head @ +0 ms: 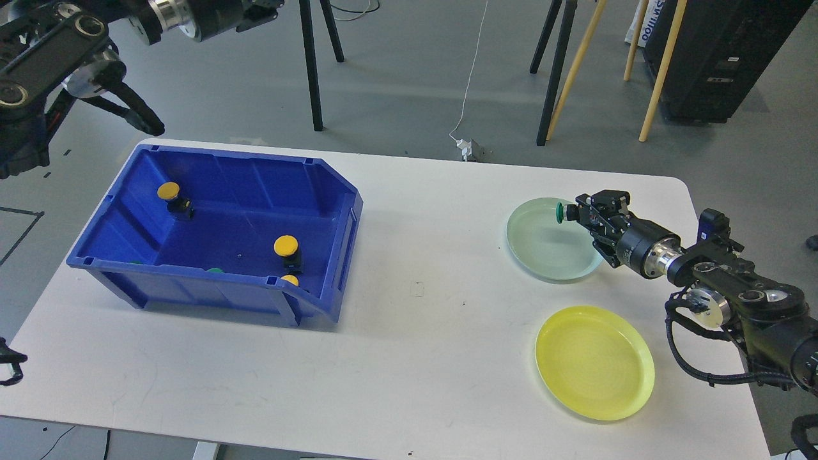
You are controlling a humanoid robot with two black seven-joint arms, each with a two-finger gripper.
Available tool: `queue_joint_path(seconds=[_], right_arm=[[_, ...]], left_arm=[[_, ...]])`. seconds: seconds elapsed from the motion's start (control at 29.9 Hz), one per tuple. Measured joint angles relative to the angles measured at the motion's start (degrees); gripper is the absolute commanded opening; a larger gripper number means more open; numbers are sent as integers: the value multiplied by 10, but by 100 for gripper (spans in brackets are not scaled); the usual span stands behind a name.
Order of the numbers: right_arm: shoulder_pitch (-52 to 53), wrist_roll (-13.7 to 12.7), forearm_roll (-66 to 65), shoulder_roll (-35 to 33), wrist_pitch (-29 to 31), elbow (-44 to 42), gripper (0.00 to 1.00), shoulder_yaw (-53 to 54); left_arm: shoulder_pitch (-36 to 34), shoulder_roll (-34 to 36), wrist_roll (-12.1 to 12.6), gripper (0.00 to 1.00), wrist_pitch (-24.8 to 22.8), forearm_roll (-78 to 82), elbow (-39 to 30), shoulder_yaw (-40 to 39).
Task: Pass button and place on color plate
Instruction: 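Lower the right gripper onto the pale green plate and release, then withdraw the right gripper and move the left gripper to the bin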
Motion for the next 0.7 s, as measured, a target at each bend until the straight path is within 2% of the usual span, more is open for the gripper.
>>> queue_joint_path(seconds=[0.07,0.2,0.7], right_arm=[[0,0,0,7,0,-11,67,-2],[0,0,-1,20,1,-28,74,-4],[12,-2,-1,18,6,-29,91,-12]], left_arm=[[0,0,0,99,0,0,0,0],[1,1,0,99,0,0,0,2],[30,18,2,98,0,28,-2,13]])
